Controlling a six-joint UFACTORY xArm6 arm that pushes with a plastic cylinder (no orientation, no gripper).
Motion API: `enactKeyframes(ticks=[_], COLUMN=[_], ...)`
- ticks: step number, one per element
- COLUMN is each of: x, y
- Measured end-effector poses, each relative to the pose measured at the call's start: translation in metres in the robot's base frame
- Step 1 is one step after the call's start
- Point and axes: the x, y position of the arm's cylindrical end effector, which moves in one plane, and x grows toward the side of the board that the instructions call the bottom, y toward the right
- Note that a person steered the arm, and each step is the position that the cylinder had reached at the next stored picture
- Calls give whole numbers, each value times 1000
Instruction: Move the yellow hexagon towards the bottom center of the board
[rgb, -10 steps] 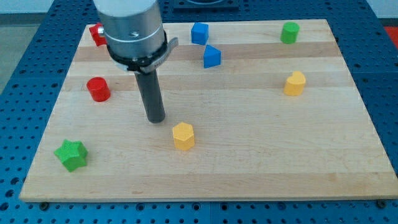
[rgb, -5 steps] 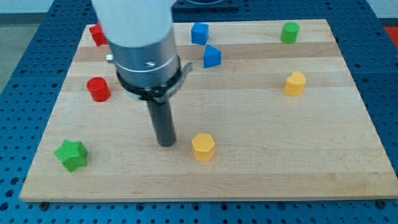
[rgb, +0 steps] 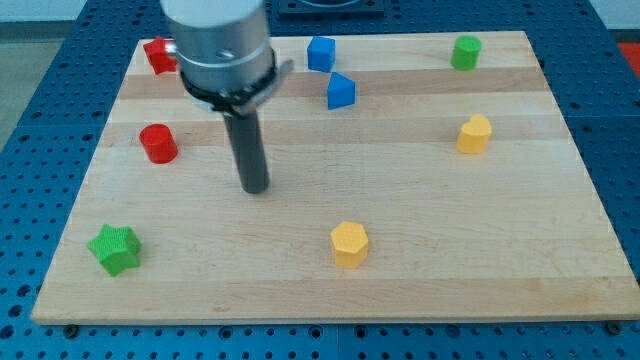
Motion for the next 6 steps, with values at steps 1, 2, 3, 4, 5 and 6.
enactKeyframes(ticks=[1,2,3,4,5,6], x=[-17,-17,-19,-40,-88,-131], y=[-18,-18,-24,-41,-37,-31])
